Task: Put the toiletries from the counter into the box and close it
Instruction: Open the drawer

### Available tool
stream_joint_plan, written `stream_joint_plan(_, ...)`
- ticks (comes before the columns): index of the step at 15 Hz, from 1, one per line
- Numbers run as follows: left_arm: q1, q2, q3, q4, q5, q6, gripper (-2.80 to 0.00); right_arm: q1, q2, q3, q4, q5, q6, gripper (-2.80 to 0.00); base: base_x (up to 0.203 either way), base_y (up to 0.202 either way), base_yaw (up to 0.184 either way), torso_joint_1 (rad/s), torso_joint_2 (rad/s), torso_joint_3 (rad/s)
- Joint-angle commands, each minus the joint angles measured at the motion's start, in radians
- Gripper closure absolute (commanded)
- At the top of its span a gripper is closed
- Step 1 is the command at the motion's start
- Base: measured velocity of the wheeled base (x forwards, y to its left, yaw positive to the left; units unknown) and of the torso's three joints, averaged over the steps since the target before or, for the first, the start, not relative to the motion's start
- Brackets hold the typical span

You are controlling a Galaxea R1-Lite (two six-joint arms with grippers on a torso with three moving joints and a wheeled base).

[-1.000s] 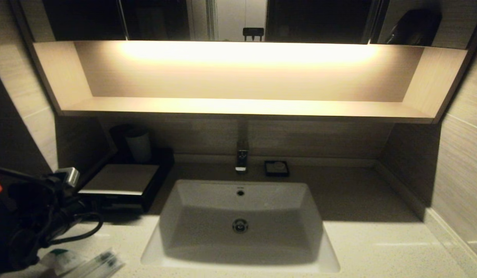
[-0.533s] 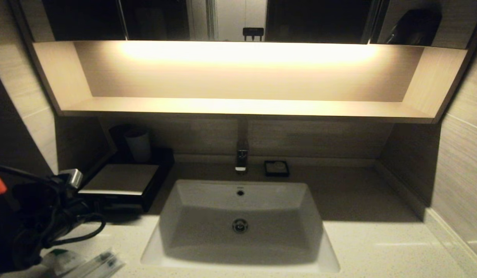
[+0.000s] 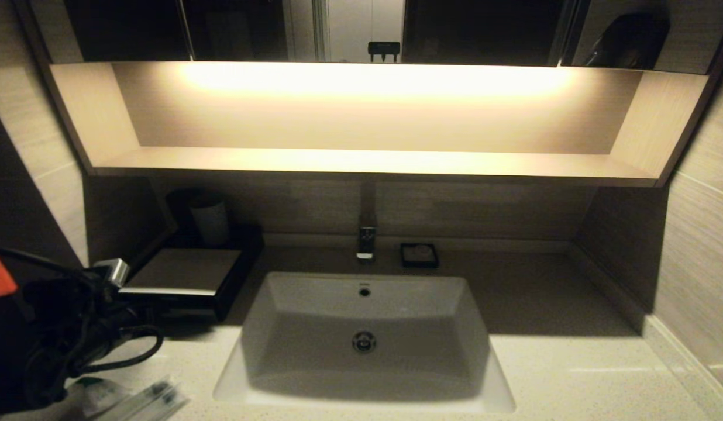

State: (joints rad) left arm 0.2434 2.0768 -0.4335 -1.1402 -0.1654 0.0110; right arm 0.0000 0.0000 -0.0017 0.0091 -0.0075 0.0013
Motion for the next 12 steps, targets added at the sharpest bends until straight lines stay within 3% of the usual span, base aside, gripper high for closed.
stream_joint_plan(1, 0.002, 0.003, -0.001, -0.009, -0.005, 0.0, 0.0, 0.0, 0.0, 0.0, 0.0, 0.0, 0.0, 0.0, 0.0, 0.0, 0.0, 0.0, 0.0, 0.0)
stream_joint_plan(12, 0.01, 0.023, -0.024, -0.012, -0.009, 0.0, 0.0, 0.0, 0.0, 0.0, 0.0, 0.0, 0.0, 0.0, 0.0, 0.0, 0.0, 0.0, 0.0, 0.0)
